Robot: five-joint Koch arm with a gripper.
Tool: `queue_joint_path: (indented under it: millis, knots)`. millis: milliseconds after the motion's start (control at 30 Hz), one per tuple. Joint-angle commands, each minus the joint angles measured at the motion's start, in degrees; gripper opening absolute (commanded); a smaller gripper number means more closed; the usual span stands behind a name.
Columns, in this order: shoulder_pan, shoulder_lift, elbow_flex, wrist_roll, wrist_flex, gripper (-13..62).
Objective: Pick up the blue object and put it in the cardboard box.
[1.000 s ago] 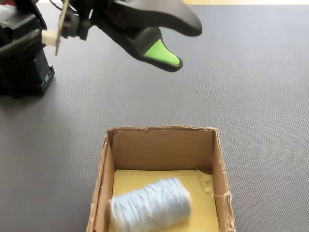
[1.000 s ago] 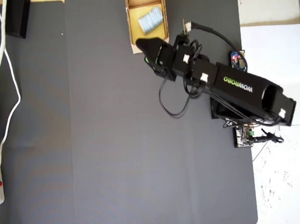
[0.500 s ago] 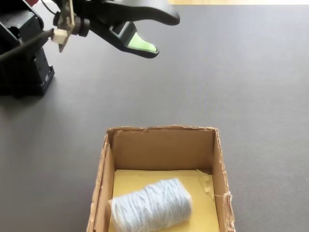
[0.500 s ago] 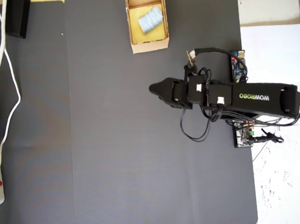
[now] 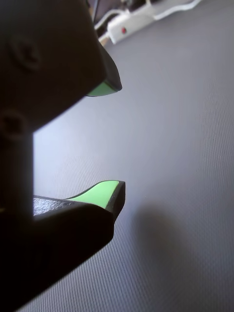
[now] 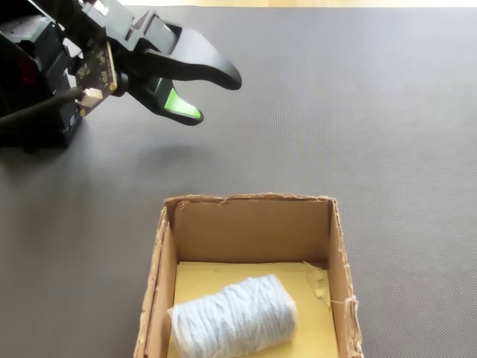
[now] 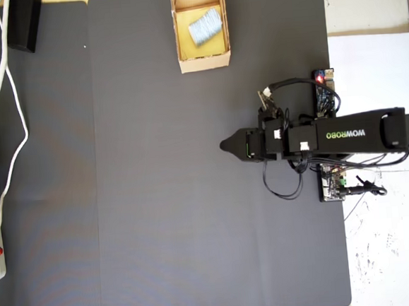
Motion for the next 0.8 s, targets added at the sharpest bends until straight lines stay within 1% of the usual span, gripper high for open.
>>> queue_joint_path:
  millis: [0,333,767]
  knots:
    - [0.0,5.3,0.0,1.5,-1.1,34.7]
    - [-0.4,5.2,11.2,3.0,-5.6,34.8]
    - [-0.4,5.2,13.2,4.2,-6.3,34.4]
